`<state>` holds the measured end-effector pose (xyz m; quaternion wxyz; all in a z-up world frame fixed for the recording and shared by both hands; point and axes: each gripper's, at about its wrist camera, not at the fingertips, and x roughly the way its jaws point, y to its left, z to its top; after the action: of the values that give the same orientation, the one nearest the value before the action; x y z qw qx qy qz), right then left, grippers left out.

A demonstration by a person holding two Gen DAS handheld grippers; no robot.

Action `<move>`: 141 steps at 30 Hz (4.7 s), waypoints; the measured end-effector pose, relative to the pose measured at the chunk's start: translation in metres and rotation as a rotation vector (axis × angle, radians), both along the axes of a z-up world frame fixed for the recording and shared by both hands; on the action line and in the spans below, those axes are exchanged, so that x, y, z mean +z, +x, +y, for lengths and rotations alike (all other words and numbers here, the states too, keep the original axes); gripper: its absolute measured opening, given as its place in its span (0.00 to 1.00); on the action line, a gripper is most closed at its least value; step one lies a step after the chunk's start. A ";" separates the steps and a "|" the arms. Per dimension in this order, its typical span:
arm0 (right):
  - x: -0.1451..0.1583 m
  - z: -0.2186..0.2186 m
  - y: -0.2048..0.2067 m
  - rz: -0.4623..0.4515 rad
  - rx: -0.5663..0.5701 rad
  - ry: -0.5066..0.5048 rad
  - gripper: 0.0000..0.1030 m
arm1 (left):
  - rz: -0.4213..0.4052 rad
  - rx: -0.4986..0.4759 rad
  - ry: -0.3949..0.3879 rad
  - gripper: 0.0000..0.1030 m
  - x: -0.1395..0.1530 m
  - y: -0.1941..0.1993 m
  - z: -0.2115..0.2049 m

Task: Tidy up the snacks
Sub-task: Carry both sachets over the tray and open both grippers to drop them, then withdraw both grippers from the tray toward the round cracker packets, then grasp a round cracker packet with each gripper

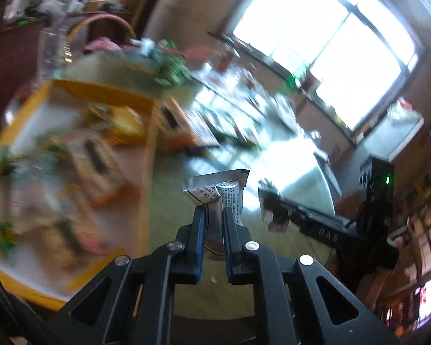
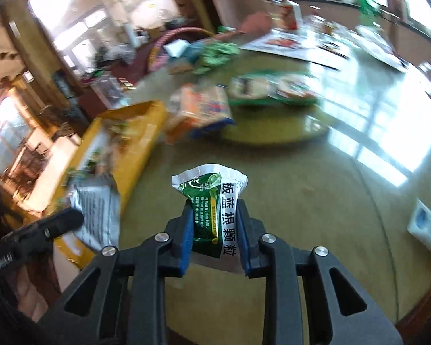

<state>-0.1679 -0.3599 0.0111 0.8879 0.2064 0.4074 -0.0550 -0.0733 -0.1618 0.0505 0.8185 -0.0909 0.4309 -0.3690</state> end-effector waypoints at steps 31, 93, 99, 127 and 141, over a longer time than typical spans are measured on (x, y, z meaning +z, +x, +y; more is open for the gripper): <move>-0.005 0.169 0.288 0.093 0.333 -0.131 0.30 | 0.186 0.324 0.128 0.01 -0.056 0.179 0.114; -0.044 -0.206 0.150 0.149 -0.133 0.065 0.83 | -0.019 0.098 0.219 0.77 -0.019 0.025 -0.091; -0.060 -0.212 0.175 0.186 -0.143 0.099 0.83 | -0.017 0.091 0.227 0.77 -0.020 0.031 -0.099; -0.059 -0.214 0.032 0.211 -0.282 -0.027 0.74 | 0.099 0.073 0.485 0.77 -0.077 0.206 -0.306; -0.058 -0.191 0.012 0.151 -0.205 0.025 0.74 | 0.044 -0.054 0.521 0.73 -0.083 0.104 -0.302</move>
<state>-0.1562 -0.5508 -0.0471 0.8419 0.2531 0.4504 -0.1557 0.0311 -0.4634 -0.0323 0.7945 0.1263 0.5315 -0.2654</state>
